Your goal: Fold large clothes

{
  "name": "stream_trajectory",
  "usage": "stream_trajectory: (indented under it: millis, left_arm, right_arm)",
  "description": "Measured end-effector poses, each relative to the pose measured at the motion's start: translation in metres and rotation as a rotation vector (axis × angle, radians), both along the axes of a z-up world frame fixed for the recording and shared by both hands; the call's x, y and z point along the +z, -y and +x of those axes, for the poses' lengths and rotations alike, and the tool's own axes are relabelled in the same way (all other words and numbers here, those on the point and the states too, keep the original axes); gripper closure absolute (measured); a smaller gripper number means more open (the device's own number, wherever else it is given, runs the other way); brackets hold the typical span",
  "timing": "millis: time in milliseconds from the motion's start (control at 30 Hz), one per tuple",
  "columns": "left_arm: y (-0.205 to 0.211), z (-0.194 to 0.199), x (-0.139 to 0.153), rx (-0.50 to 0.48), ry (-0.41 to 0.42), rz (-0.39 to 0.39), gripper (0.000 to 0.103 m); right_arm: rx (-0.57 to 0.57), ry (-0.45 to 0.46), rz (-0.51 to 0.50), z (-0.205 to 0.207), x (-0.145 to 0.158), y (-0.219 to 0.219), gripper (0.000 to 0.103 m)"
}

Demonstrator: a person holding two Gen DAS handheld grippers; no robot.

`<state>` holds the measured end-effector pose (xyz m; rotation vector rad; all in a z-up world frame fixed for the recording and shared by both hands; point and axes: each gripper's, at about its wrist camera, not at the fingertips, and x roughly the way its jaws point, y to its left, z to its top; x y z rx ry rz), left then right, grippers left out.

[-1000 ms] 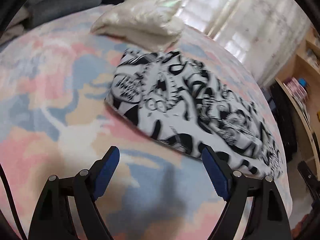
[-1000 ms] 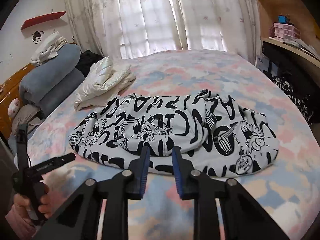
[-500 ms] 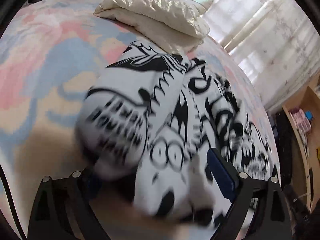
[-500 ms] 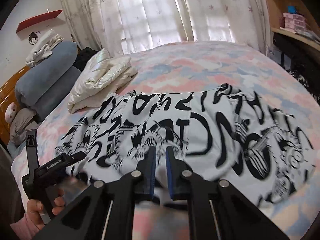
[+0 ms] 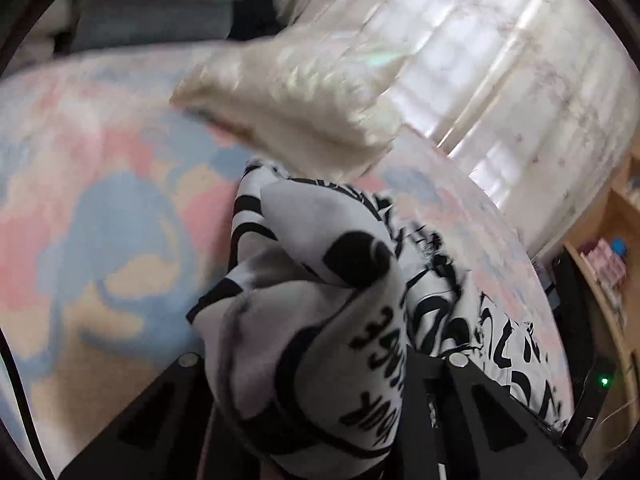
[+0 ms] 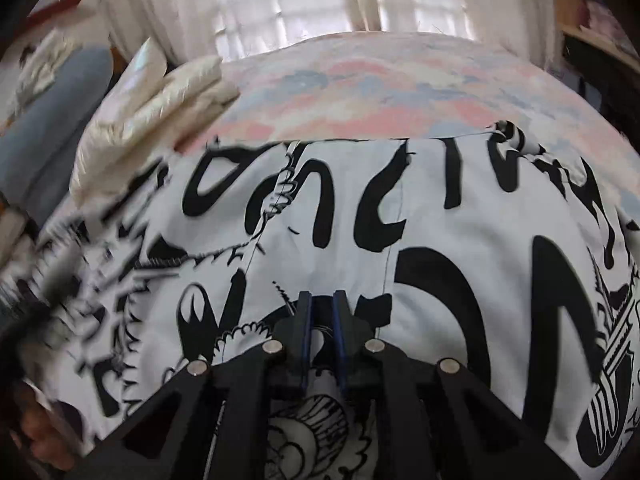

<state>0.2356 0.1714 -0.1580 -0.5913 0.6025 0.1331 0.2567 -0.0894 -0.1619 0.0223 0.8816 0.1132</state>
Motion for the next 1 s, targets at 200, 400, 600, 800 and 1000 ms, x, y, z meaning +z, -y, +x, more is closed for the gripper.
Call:
stream_trajectory:
  millis: [200,400,600,800,1000]
  left_arm:
    - [0.038,-0.017,0.053,-0.079,0.184,0.124,0.092]
    - [0.080,-0.021,0.087,-0.188,0.250,0.196,0.092]
    - [0.117,-0.008,0.106,-0.249,0.223,0.248,0.092]
    - [0.179,-0.002,0.124,-0.329,0.189,0.348,0.092]
    - [0.265,0.009,0.128,-0.430,0.166,0.409,0.092]
  right_arm:
    - [0.030,0.015,-0.043,-0.008,-0.005,-0.007,0.093]
    - [0.047,0.002,0.013,-0.006,-0.006,0.001,0.093]
    - [0.091,-0.060,0.101,-0.002,-0.002,0.010,0.092]
    - [0.040,-0.083,0.321,-0.028,0.038,0.072,0.090]
    - [-0.210,0.065,0.244,-0.079,0.086,0.174,0.071]
